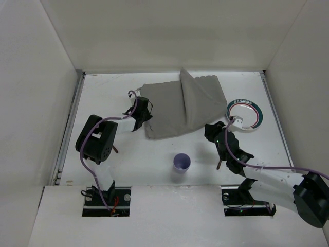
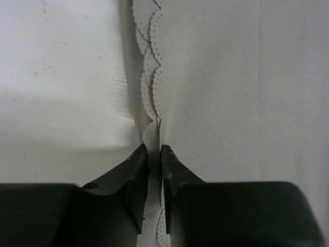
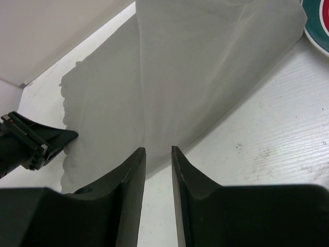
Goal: Set the dinner table for one person
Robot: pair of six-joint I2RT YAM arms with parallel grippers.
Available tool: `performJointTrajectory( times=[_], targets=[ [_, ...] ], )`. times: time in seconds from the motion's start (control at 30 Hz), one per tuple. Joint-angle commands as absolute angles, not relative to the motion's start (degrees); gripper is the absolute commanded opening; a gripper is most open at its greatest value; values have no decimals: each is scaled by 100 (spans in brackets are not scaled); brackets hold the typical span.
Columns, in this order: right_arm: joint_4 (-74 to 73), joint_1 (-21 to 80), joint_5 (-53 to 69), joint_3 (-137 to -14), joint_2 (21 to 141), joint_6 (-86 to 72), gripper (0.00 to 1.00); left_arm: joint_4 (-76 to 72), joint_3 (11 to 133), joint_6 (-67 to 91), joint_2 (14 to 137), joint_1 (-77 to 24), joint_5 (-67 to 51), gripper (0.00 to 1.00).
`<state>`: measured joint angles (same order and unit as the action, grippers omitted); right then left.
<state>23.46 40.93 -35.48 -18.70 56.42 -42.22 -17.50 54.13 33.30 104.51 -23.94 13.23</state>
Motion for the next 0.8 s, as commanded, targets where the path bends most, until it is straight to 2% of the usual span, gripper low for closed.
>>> performJointTrajectory(
  times=[0.0,0.13,0.3,0.37,0.5,0.57,0.7,0.77],
  targets=[
    [2672,4100,-3524,-2118,5721,-4157,34,-1599,5301,3401,10363,-2299,1362,8],
    [2681,4100,-3507,-2162,5818,-4140,39,-1608,5081,3358,10099,-1702,1687,2],
    [2725,4100,-3481,-2215,5985,-4096,46,-1547,5431,3051,10151,-1139,1925,3],
    [2733,4100,-3393,-2294,6116,-4008,49,-1399,5650,2919,10221,-1103,1889,8],
    [2751,4100,-3095,-2469,6468,-3797,53,-1344,5547,2830,9793,-1252,2678,31],
    [2751,4065,-2805,-2540,6617,-3797,49,-1476,5327,2716,9397,-1436,3075,36],
    [2734,3968,-2321,-2742,6952,-3753,23,-1670,4949,2636,8615,-1954,3129,38],
    [2672,3863,-2242,-2856,7013,-3762,18,-1687,4852,2724,8447,-2279,2893,38]
  ],
)
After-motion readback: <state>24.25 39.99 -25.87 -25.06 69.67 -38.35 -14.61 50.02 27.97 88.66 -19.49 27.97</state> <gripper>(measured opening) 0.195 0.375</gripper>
